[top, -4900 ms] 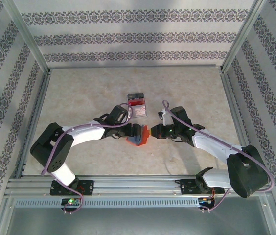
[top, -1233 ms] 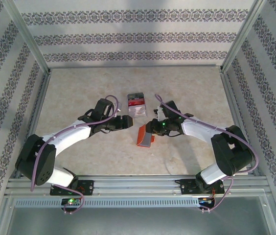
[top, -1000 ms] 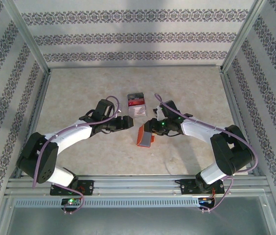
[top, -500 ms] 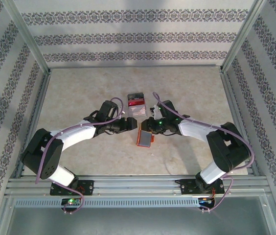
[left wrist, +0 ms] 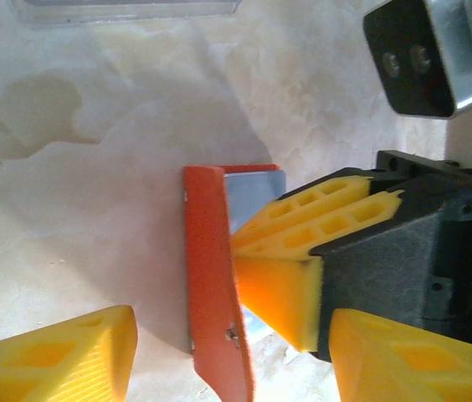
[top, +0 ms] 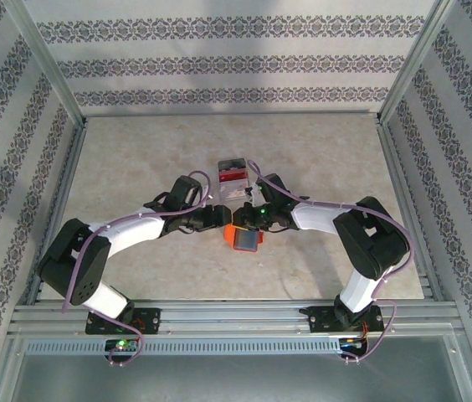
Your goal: Take the credit cards out of the card holder
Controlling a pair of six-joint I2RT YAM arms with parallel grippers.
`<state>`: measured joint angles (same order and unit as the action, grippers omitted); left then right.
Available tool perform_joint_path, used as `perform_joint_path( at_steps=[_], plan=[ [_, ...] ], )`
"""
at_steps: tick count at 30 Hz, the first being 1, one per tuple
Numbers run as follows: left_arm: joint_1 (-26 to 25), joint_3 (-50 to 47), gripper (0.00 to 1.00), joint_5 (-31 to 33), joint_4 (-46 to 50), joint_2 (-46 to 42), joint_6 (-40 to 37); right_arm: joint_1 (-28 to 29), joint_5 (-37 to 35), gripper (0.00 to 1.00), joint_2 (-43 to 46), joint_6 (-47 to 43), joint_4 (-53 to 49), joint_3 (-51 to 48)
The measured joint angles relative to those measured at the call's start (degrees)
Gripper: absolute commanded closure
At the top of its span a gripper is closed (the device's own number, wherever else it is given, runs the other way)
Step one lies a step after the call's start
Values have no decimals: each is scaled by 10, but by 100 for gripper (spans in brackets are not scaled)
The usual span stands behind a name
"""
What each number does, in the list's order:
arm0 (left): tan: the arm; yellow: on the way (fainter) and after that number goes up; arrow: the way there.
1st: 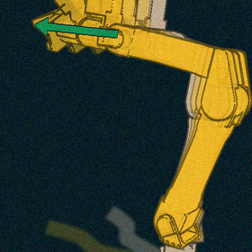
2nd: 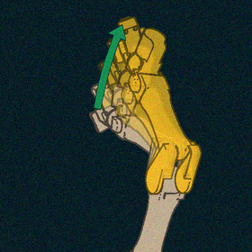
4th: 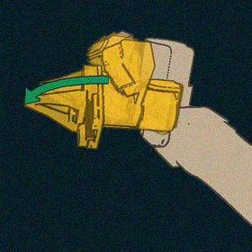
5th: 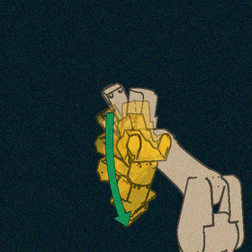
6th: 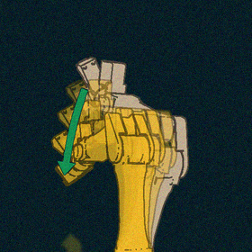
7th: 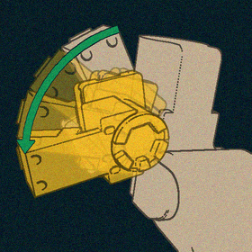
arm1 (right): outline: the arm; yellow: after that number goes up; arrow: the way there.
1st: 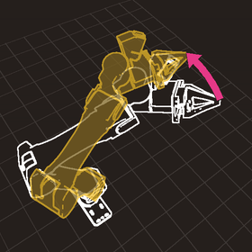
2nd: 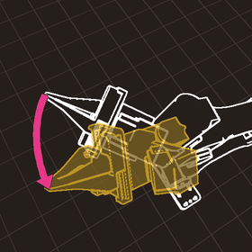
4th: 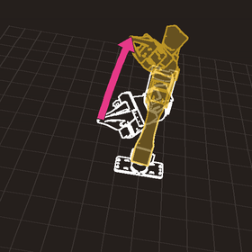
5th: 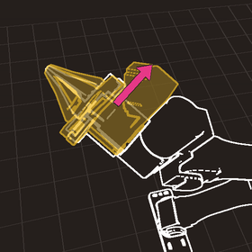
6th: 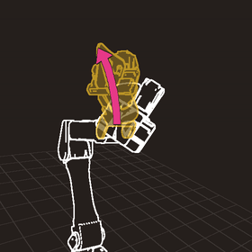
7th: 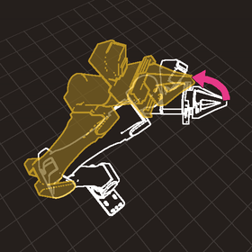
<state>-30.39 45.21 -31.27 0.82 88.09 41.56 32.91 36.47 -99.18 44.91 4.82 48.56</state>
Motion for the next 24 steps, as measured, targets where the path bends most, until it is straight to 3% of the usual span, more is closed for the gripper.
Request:
perform_joint_path(
  at_steps=[7,14,24],
  plan=[
    [0,-8,62,16,13,20,-19,0,-12,78,1,-1,-6,0],
    [0,-11,64,19,17,32,-26,-1,-46,64,46,-4,-70,0],
    [0,-13,64,20,17,33,-26,-2,-90,61,78,-17,-179,0]
  ],
)
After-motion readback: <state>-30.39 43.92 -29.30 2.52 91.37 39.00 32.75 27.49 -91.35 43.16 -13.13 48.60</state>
